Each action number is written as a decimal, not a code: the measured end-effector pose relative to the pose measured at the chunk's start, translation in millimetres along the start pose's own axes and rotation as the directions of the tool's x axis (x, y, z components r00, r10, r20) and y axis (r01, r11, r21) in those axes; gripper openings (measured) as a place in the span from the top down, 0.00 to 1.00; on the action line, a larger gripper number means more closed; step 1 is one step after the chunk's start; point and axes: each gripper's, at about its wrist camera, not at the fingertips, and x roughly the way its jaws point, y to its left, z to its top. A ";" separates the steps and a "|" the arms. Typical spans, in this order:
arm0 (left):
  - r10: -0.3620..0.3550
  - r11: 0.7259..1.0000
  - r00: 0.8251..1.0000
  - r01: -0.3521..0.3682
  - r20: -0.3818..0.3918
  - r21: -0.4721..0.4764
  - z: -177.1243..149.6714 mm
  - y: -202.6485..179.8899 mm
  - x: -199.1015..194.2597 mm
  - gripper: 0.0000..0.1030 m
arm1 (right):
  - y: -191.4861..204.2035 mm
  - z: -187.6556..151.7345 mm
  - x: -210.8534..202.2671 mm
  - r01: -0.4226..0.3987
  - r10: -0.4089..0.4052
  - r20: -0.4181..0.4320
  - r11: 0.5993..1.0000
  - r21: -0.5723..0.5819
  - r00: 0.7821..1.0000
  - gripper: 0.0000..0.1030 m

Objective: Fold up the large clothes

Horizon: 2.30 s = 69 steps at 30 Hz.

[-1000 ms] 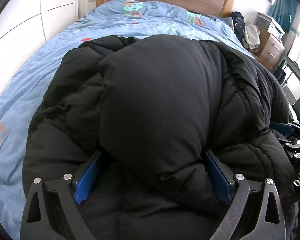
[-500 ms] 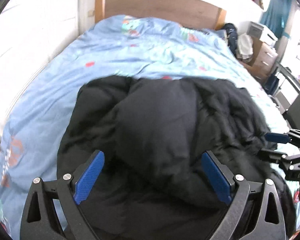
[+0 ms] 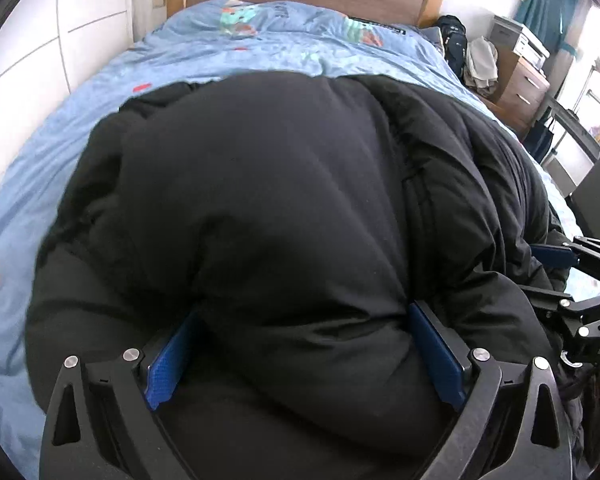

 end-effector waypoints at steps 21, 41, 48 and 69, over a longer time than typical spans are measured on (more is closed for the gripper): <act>0.046 0.998 0.992 -0.050 0.119 0.035 -14.9 -7.2 1.0 0.03 | 10.5 -37.9 10.2 0.053 -0.050 0.150 0.998 -0.017 0.987 0.35; 0.037 0.999 0.988 -0.041 0.147 0.027 -19.5 -8.1 -9.3 0.03 | 23.2 -47.8 -6.8 0.102 -0.102 0.177 0.995 0.011 0.979 0.34; 0.020 1.000 0.990 -0.023 0.136 0.016 -15.1 1.5 -30.6 0.03 | 23.3 -51.1 -31.6 0.098 -0.103 0.171 0.995 0.034 0.980 0.34; 0.200 0.980 0.966 -0.196 0.165 -0.038 -122.7 59.0 -204.5 0.03 | 51.1 -167.5 -209.8 0.202 -0.231 0.219 0.968 0.147 0.948 0.28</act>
